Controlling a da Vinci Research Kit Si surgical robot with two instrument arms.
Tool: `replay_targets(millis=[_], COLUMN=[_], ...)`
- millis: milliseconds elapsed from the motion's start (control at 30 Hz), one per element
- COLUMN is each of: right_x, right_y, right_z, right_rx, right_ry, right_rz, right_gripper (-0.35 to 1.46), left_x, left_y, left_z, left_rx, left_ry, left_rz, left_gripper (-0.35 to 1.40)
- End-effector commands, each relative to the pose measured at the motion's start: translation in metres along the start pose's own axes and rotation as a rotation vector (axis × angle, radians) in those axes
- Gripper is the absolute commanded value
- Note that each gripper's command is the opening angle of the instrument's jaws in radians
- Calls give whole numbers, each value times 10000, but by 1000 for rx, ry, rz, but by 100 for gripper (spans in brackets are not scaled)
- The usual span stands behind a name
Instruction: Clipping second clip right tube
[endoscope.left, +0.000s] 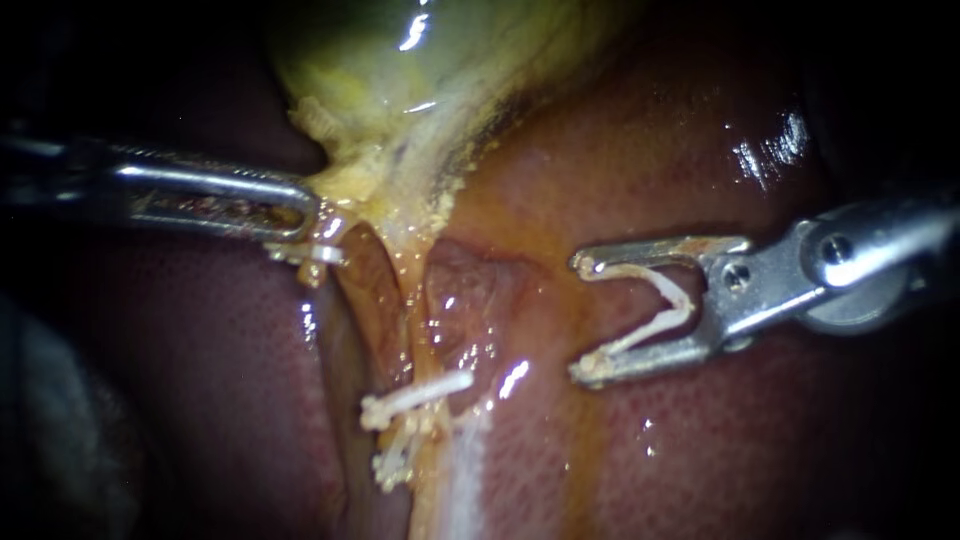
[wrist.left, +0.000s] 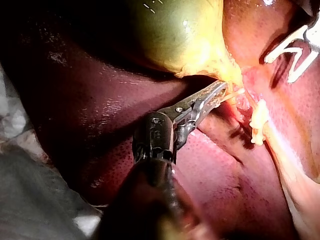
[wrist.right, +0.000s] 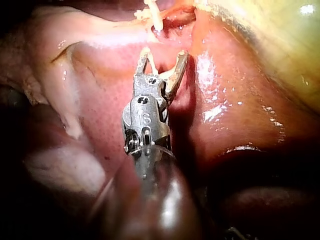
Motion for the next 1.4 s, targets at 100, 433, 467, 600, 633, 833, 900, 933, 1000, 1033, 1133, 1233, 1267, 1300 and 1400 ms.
replay_targets(millis=[100, 433, 467, 600, 633, 833, 900, 933, 1000, 1033, 1133, 1233, 1267, 1300, 1400], right_x=[3, 3, 3, 5, 5, 10, 9, 9, 6, 5, 1, -1, -2, -2, -3], right_y=[0, 1, 2, 5, 6, 14, 15, 15, 14, 14, 12, 11, 11, 11, 10], right_z=[7, 50, 54, 70, 73, 94, 102, 105, 112, 115, 124, 131, 132, 134, 137], right_rx=[1, 41, 43, 58, 62, 77, 86, 90, 103, 109, 119, 138, 142, 147, 168], right_ry=[21, 54, 59, 88, 92, 135, 135, 133, 137, 141, 162, 181, 188, 195, 215], right_rz=[50, 169, 174, 222, 234, 289, 297, 300, 315, 317, 341, 366, 371, 375, 392], right_gripper=[50, 50, 50, 50, 50, 50, 50, 50, 50, 50, 50, 50, 50, 50, 49], left_x=[0, 0, 0, 0, 0, 0, 0, 0, 0, 0, 0, 0, 0, 0, 0], left_y=[0, 0, 0, 0, 0, 0, 1, 1, 1, 1, 1, 1, 1, 1, 1], left_z=[0, 1, 1, 1, 1, 2, 2, 3, 3, 3, 3, 3, 3, 4, 4], left_rx=[1, 1, 1, 1, 1, 2, 2, 3, 3, 3, 3, 3, 3, 3, 4], left_ry=[0, 0, 0, 0, 0, 1, 1, 1, 1, 1, 1, 1, 1, 1, 2], left_rz=[0, 0, 0, 0, 0, 0, 0, 0, 0, 0, 0, 0, 0, 0, 0], left_gripper=[-35, -35, -35, -35, -35, -35, -35, -35, -35, -35, -35, -35, -35, -35, -35])
